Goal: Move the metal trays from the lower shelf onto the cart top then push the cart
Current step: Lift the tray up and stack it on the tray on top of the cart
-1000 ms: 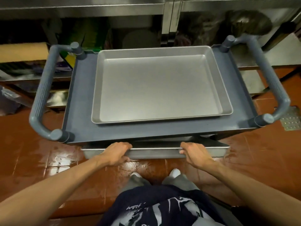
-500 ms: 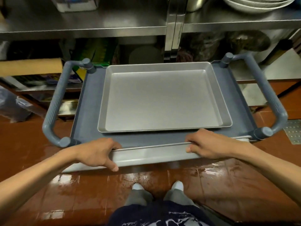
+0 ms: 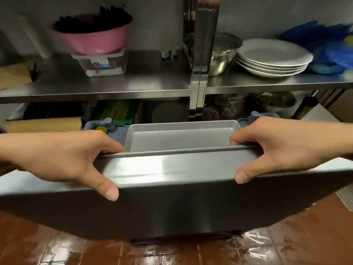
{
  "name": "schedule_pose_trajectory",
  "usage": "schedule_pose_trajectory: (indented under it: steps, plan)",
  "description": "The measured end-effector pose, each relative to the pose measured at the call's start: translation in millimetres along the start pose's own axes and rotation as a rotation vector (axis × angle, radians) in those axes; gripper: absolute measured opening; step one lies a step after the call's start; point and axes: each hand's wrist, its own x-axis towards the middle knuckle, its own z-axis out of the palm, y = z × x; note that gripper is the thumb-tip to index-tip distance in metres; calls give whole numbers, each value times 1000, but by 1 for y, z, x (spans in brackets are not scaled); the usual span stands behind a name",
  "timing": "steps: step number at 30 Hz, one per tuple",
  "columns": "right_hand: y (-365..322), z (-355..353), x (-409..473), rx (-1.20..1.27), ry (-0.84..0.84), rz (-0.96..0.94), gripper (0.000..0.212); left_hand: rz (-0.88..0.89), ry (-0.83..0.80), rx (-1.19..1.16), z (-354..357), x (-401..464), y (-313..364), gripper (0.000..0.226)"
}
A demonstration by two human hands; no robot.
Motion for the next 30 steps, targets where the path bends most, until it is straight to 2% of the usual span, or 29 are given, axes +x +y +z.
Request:
schedule_pose_trajectory:
  steps: [4, 8, 11, 14, 17, 21, 25, 27, 30]
  plan:
    - [-3, -43, 4, 19, 11, -9, 44, 101, 59, 85, -44, 5, 11, 55]
    - [1, -70, 9, -42, 105, -55, 42, 104, 74, 51, -76, 17, 27, 48]
    - [14, -72, 11, -149, 223, -82, 54, 100, 159, 83, -78, 27, 35, 53]
    - [34, -62, 16, -250, 268, -38, 64, 100, 287, 208, -57, 41, 42, 60]
    - [61, -41, 24, -404, 327, 15, 61, 128, 427, 340, -28, 63, 36, 58]
    - [99, 9, 40, -611, 418, 19, 54, 69, 551, 497, 22, 100, 4, 54]
    - [133, 67, 53, -619, 438, 55, 38, 54, 599, 483, 78, 136, -28, 46]
    - [145, 93, 56, -568, 395, 116, 33, 57, 619, 489, 102, 151, -38, 42]
    - [158, 125, 56, -560, 380, 156, 33, 53, 622, 533, 130, 164, -47, 45]
